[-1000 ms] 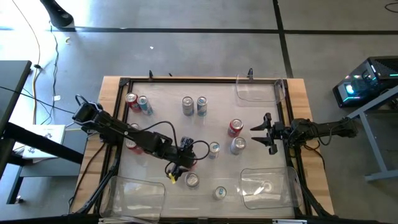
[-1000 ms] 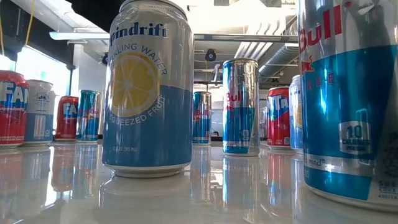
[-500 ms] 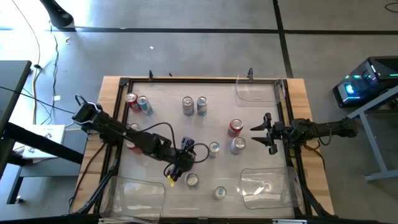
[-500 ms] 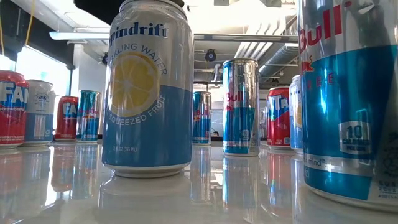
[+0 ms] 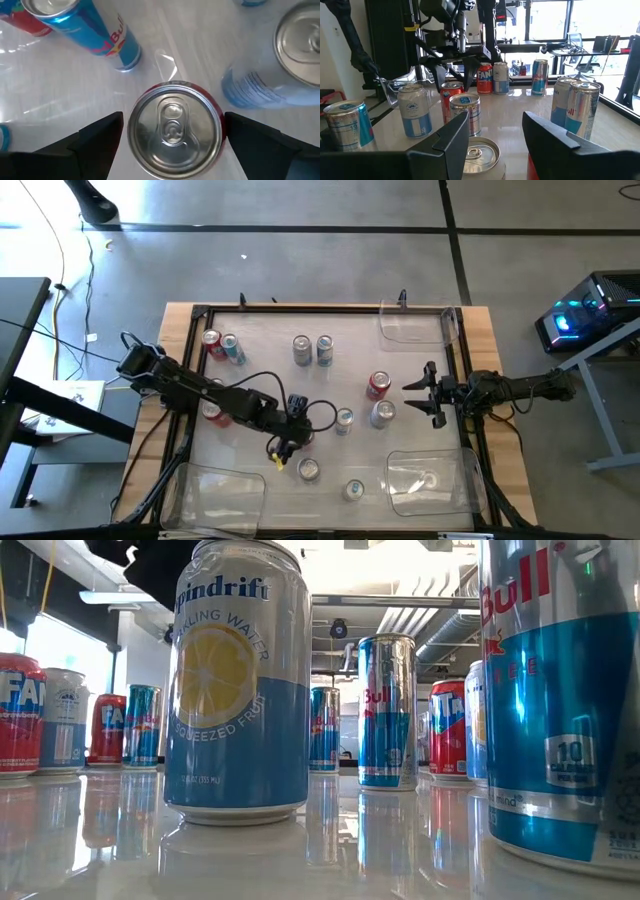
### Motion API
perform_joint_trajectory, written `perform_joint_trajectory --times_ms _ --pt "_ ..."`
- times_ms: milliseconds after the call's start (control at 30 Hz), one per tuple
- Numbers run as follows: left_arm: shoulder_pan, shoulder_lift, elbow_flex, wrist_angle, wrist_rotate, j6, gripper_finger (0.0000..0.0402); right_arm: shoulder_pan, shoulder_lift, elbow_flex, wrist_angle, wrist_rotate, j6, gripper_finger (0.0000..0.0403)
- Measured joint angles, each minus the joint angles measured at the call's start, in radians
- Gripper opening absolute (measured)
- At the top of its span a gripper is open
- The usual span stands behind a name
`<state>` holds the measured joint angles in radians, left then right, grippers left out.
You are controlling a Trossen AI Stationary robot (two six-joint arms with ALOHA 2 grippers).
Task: Sort soda cans
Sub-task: Put the bottom right orange soda can into the bottom left transparent bin
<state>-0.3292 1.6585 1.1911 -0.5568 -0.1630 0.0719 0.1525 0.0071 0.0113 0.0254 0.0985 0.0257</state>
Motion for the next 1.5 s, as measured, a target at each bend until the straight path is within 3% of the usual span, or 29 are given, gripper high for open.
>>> perform_joint_trajectory --times_ms 200,833,1100,1500 --pt "0.003 0.000 -0.053 0.099 0.005 0.007 0.0340 0.000 0.000 0.000 0.000 0.000 0.000 0.0179" --pt "0.001 0.009 -0.055 0.119 -0.015 -0.123 0.0307 0.000 0.000 0.000 0.000 0.000 0.000 0.0179" --pt "0.001 -0.008 0.008 0.073 -0.060 -0.123 0.0291 0.000 0.000 0.000 0.000 0.000 0.000 0.0179" --pt "-0.008 -0.086 0.184 -0.172 -0.193 -0.181 0.0289 0.000 0.000 0.000 0.000 0.000 0.000 0.0179"
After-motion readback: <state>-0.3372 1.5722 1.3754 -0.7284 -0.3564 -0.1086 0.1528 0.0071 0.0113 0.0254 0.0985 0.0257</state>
